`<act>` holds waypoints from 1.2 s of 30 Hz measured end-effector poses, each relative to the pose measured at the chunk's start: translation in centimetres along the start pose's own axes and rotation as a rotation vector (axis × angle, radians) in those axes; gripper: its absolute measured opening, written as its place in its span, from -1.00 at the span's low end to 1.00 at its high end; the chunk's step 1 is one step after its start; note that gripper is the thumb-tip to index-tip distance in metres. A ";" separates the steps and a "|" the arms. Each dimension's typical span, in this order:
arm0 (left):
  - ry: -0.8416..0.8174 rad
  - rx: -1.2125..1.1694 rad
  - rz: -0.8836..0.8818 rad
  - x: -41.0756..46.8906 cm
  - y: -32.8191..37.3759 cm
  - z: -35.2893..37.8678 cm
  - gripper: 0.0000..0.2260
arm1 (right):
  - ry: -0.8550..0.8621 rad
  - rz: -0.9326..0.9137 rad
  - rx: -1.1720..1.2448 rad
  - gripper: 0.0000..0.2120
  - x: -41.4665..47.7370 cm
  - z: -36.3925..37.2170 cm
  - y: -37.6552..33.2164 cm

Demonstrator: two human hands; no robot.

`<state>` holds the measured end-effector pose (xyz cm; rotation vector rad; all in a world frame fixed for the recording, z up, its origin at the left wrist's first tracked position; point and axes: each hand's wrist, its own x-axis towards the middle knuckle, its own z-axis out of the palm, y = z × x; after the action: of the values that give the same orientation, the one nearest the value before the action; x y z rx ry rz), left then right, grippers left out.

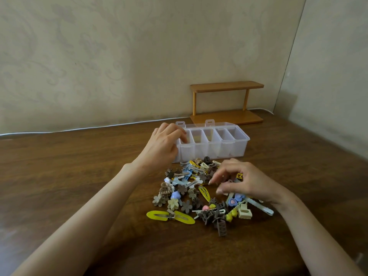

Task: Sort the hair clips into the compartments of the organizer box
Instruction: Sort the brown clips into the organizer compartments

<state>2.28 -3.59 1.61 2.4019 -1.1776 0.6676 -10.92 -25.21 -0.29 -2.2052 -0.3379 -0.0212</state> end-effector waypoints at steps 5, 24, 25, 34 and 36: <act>-0.095 -0.127 0.030 -0.6 2.0 -0.2 -0.81 | -0.269 -0.008 -0.040 -0.72 -0.6 0.0 -1.1; -0.274 -0.675 -0.176 -2.2 4.5 -1.2 -0.84 | 0.034 -0.050 0.060 -0.80 -0.2 1.3 -1.3; -0.295 -0.701 -0.184 -2.2 4.6 -1.2 -0.84 | 0.094 -0.027 0.145 -0.77 -0.2 1.2 -1.3; -0.392 -0.724 -0.129 -2.3 5.8 -0.7 -0.77 | 0.190 0.149 0.605 -0.71 0.1 0.4 -0.6; -0.334 -0.731 -0.129 -2.4 6.1 -0.4 -0.77 | 0.211 0.156 0.597 -0.70 0.2 0.4 -0.6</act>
<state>-4.03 -5.37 1.40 1.9550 -1.1166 -0.2048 -10.91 -24.50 -0.10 -1.6127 -0.0394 -0.0591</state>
